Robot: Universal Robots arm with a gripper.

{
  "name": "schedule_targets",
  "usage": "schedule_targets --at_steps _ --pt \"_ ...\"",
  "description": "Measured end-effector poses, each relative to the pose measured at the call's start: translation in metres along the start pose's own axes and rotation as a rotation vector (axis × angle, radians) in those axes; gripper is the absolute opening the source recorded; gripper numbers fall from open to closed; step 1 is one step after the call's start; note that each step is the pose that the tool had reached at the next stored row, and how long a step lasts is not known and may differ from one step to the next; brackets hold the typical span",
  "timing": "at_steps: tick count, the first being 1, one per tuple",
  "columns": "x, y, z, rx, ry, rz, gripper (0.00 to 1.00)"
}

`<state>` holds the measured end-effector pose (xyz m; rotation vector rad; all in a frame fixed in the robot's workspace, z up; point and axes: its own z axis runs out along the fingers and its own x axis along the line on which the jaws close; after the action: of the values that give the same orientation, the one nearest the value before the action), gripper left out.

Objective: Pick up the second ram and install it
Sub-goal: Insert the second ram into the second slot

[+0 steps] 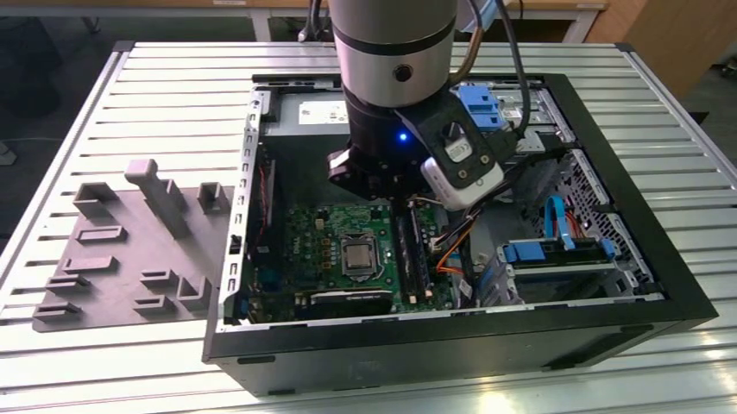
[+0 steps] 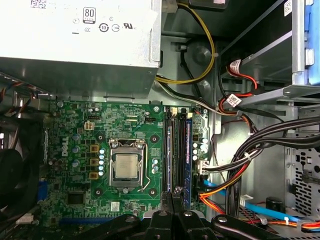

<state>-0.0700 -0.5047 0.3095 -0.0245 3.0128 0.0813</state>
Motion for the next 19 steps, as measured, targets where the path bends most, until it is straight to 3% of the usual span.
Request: schedule_targets --at_steps 19 --pt "0.0004 -0.0002 0.0031 0.0012 -0.0001 0.002 0.11"
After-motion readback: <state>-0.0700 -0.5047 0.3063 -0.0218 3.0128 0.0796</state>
